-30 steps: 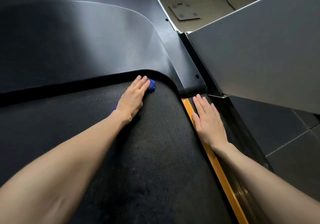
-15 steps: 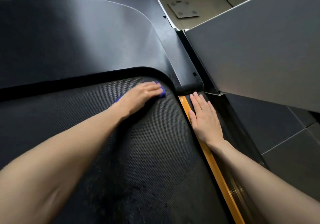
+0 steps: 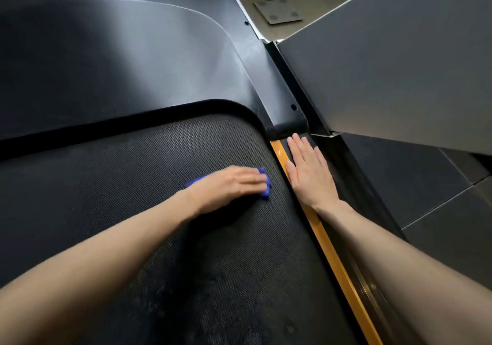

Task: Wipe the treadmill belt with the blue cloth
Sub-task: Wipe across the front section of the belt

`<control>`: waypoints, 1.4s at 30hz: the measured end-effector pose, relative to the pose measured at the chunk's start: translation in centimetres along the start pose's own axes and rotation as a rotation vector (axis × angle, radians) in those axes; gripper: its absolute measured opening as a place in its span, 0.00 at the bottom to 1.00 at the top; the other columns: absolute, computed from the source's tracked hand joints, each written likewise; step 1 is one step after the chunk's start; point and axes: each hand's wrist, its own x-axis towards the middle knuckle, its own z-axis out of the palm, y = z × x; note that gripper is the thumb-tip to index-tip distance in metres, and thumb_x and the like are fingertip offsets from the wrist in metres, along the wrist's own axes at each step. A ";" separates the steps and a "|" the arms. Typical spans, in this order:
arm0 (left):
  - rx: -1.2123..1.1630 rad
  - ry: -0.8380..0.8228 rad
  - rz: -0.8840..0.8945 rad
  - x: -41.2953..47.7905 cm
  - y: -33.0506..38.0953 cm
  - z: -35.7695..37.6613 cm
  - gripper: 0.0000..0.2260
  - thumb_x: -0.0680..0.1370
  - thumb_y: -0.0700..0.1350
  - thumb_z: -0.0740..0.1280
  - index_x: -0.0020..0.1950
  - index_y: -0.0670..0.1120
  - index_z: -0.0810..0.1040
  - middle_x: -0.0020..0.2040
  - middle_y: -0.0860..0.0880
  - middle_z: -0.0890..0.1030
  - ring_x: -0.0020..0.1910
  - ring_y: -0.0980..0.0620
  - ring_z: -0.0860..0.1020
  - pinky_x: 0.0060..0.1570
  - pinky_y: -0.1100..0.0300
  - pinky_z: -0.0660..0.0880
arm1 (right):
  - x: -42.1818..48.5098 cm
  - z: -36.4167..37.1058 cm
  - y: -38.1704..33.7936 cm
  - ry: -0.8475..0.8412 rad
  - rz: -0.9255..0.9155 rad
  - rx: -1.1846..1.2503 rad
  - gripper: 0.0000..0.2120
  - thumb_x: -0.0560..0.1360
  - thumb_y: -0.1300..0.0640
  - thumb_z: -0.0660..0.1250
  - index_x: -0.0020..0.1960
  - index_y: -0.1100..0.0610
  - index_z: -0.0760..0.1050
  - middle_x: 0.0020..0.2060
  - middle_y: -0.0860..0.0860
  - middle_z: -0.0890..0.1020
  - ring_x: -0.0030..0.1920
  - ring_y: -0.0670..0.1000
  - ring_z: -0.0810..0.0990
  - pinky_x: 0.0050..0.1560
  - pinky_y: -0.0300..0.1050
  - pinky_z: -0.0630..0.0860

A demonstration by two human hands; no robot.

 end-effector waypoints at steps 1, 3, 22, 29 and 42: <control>0.021 0.088 -0.143 0.2 -0.7 -0.6 0.16 0.80 0.42 0.54 0.62 0.40 0.77 0.63 0.42 0.76 0.64 0.44 0.73 0.67 0.55 0.63 | 0.0 -0.1 0.0 -0.012 -0.002 -0.003 0.28 0.79 0.47 0.43 0.77 0.54 0.49 0.77 0.49 0.50 0.76 0.45 0.46 0.74 0.45 0.42; 0.002 0.307 -0.528 0.6 -1.2 -0.5 0.16 0.75 0.34 0.60 0.62 0.40 0.77 0.63 0.41 0.76 0.62 0.41 0.74 0.65 0.55 0.64 | 0.1 -0.2 0.0 -0.034 -0.008 -0.005 0.28 0.80 0.48 0.43 0.77 0.55 0.47 0.77 0.49 0.49 0.76 0.46 0.44 0.74 0.44 0.40; -0.173 0.084 -0.120 1.4 5.3 0.7 0.16 0.77 0.36 0.56 0.63 0.34 0.72 0.64 0.39 0.73 0.65 0.52 0.65 0.68 0.71 0.51 | 0.4 -0.9 -0.2 -0.144 0.006 0.016 0.26 0.83 0.49 0.44 0.77 0.55 0.41 0.76 0.50 0.42 0.75 0.48 0.39 0.74 0.47 0.37; -0.137 -0.018 -0.201 0.2 1.3 0.1 0.24 0.82 0.50 0.48 0.62 0.36 0.75 0.65 0.39 0.73 0.67 0.46 0.67 0.70 0.64 0.52 | 0.4 -0.8 0.0 -0.147 -0.004 0.033 0.26 0.83 0.49 0.45 0.77 0.56 0.42 0.76 0.50 0.43 0.75 0.47 0.39 0.73 0.45 0.37; -0.196 -0.008 -0.263 -0.9 5.6 1.1 0.19 0.81 0.40 0.55 0.72 0.39 0.64 0.74 0.44 0.62 0.74 0.52 0.55 0.69 0.70 0.43 | 0.3 -1.1 -0.1 -0.146 -0.009 0.055 0.26 0.83 0.49 0.45 0.77 0.55 0.42 0.76 0.50 0.43 0.75 0.47 0.40 0.73 0.45 0.37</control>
